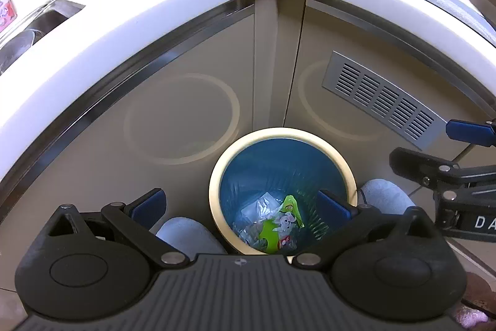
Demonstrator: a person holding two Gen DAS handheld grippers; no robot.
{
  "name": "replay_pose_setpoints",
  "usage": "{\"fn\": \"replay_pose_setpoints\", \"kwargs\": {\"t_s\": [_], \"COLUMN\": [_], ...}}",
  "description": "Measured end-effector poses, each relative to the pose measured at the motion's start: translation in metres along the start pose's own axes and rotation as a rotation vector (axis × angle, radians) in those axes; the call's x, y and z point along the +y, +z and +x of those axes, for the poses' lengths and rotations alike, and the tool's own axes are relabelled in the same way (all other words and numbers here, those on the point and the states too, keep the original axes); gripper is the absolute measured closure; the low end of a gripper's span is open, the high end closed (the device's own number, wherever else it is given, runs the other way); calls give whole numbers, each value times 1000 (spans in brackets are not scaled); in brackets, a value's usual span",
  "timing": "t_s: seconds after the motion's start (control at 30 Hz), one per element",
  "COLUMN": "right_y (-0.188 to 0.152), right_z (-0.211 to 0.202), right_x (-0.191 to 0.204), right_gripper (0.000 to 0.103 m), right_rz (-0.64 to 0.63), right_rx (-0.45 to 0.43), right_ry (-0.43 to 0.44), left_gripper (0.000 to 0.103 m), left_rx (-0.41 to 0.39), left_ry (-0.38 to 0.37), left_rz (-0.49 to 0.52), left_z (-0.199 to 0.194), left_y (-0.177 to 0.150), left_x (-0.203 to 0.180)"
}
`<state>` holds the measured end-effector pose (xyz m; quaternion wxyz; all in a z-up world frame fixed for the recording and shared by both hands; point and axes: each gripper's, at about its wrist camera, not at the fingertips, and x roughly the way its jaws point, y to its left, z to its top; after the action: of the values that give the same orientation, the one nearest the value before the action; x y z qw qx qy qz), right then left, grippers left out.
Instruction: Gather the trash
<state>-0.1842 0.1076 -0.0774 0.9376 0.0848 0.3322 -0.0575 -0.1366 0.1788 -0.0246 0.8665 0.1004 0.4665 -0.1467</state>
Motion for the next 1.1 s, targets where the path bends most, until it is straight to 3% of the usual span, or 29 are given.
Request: {"fn": "replay_pose_setpoints", "kwargs": {"t_s": [0.77, 1.1], "right_y": [-4, -7], "right_z": [4, 7], "right_x": [-14, -21], "right_gripper": [9, 9], "right_rz": [62, 90], "right_rx": [11, 18], "right_ry": [-1, 8], "left_gripper": [0, 0], "left_rx": [3, -13], "left_ry": [7, 25], "left_rz": [9, 62], "left_z": [1, -1], "left_y": [1, 5], "left_x": [2, -6]}}
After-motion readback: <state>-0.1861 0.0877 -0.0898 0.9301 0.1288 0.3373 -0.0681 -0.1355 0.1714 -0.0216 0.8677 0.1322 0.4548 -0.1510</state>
